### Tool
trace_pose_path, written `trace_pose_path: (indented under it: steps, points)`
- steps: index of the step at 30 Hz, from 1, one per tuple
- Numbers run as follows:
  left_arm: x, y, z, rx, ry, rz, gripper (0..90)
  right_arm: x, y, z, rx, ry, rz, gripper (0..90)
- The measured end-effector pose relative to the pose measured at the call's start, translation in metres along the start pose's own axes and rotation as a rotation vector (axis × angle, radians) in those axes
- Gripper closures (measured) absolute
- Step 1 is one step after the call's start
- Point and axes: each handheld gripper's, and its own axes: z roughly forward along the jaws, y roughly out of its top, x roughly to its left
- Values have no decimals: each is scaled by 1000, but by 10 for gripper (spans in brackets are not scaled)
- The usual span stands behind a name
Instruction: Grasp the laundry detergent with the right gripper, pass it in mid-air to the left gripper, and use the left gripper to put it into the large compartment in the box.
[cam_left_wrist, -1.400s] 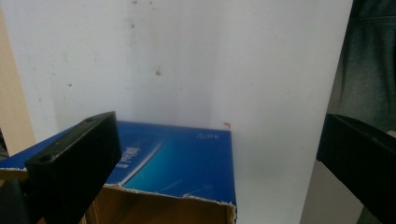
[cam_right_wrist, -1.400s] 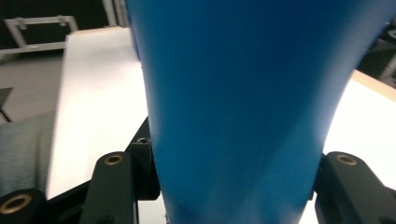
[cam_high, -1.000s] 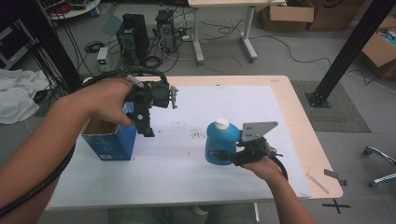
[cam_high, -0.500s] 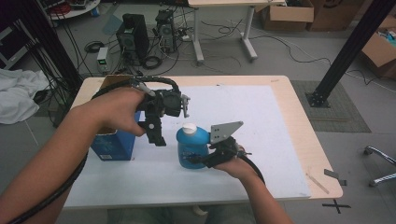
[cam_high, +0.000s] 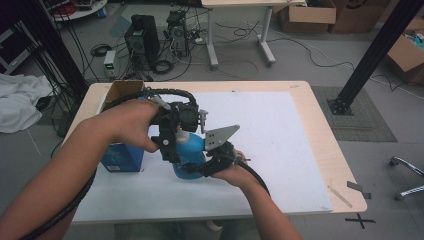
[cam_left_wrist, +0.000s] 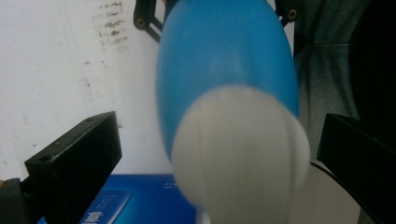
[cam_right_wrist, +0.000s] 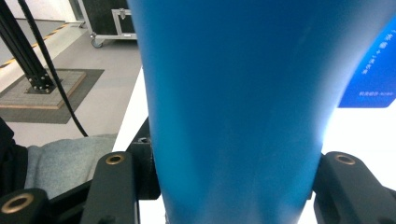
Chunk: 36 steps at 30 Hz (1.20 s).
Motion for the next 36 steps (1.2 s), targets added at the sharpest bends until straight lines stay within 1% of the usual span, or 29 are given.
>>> trace_pose_path:
  steps: [1, 2, 4, 9, 10, 11, 12, 15, 17, 20, 21, 24, 27, 28, 34, 36]
  points:
    - [0, 0, 1, 1, 0, -1, 3, 0, 1, 1, 1, 6, 5, 446]
    - [0, 2, 3, 5, -2, 3, 3, 1, 3, 3, 0, 6, -2, 446]
    - [0, 2, 3, 2, -2, 0, 4, 1, 5, 4, -3, 8, 0, 446]
    - [-1, 6, 8, 13, -4, 8, 13, 2, 6, 7, -10, 12, 10, 446]
    - [-2, 7, 10, 12, -4, 12, 19, 1, 6, 9, -17, 12, 1, 446]
    - [-2, 7, 10, 12, -4, 12, 28, 1, 6, 9, -17, 12, 1, 446]
    - [-2, 7, 11, 24, -6, 15, 33, 2, 6, 10, -19, 14, -2, 446]
    - [-3, 7, 12, 27, -4, 16, 43, 2, 6, 11, -18, 14, -4, 446]
    - [-3, 7, 13, 26, 0, 13, 57, 2, 6, 12, -20, 15, -4, 446]
    - [-3, 6, 13, 39, 4, 11, 80, 1, 6, 12, -19, 13, -1, 447]
    - [-3, 6, 13, 39, 11, 10, 92, 1, 5, 12, -20, 11, 0, 448]
    - [-3, 4, 13, 47, 2, 8, 114, 1, 5, 12, -16, 10, 9, 449]
    - [-3, 4, 13, 49, 2, 8, 129, 1, 5, 12, -22, 10, 11, 450]
    - [-3, 3, 13, 47, 2, 10, 156, 1, 4, 12, -24, 10, 14, 450]
    - [-3, 3, 14, 50, 11, 10, 170, 1, 4, 12, -25, 9, 15, 451]
    - [-3, 3, 14, 60, 12, 10, 184, 1, 4, 12, -24, 9, 15, 452]
